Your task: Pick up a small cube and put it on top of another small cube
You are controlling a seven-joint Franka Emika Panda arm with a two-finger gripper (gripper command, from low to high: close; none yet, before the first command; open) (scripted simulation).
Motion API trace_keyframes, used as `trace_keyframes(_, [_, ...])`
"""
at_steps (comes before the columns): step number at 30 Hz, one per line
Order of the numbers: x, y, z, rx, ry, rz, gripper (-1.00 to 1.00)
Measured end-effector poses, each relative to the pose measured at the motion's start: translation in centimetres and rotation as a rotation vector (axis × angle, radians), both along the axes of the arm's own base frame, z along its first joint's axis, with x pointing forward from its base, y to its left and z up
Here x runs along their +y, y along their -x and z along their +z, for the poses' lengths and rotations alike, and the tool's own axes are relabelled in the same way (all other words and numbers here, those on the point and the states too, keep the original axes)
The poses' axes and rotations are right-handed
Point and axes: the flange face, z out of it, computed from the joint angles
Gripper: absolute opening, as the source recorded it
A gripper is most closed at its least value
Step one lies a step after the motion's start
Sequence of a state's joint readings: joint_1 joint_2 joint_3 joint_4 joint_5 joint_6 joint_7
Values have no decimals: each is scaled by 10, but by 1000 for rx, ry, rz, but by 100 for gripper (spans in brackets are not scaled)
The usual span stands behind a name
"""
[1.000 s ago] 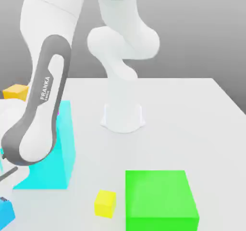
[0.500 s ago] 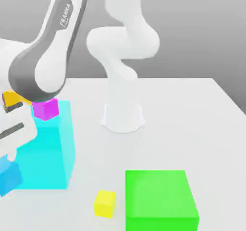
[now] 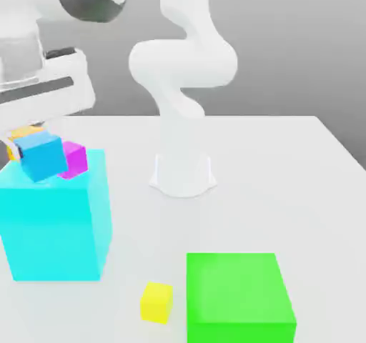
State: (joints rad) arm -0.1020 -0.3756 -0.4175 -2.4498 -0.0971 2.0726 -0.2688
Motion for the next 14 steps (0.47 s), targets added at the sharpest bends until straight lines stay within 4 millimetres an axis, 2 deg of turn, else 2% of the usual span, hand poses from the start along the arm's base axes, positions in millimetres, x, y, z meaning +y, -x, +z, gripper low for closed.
trace_keyframes(7, [14,54,33,11,56,-159,-100])
trace_keyframes(9, [14,59,15,12,64,-176,-100])
trace_keyframes(11, [15,60,-12,12,66,-180,-100])
trace_keyframes(12, [15,61,-21,12,66,-181,100])
trace_keyframes(14, [15,61,-21,12,66,-181,100])
